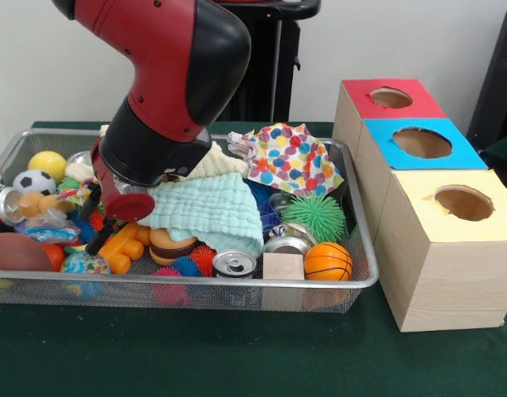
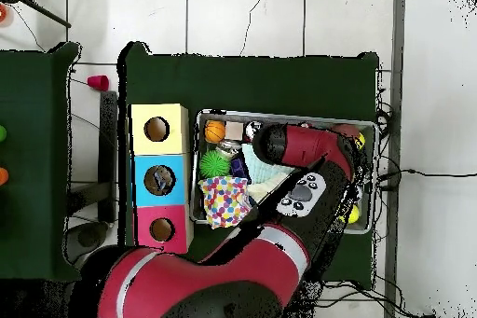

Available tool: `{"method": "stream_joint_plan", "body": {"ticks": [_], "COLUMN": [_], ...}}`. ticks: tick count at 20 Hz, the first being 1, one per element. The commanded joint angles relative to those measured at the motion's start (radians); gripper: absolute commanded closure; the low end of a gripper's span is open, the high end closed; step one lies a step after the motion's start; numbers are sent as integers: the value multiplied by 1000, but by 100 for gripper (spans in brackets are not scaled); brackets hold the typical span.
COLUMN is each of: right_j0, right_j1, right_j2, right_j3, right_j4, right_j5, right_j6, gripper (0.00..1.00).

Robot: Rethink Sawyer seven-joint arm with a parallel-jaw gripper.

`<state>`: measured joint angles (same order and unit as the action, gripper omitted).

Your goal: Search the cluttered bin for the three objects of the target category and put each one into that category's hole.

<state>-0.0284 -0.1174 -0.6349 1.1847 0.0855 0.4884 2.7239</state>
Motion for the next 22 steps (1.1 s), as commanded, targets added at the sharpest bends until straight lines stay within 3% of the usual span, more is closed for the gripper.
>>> {"method": "stream_joint_plan", "body": {"ticks": [1,7,14,22], "right_j0": [-26,-30,-42,-18], "right_j1": [41,83,133,133], "right_j2": [123,55,32,1], "right_j3": [-43,-77,-100,-76], "right_j4": [-1,-41,-46,-32], "right_j5": [-25,11,-40,70], "right_j6": [31,11,31,48], "gripper": [0,0,0,0]}}
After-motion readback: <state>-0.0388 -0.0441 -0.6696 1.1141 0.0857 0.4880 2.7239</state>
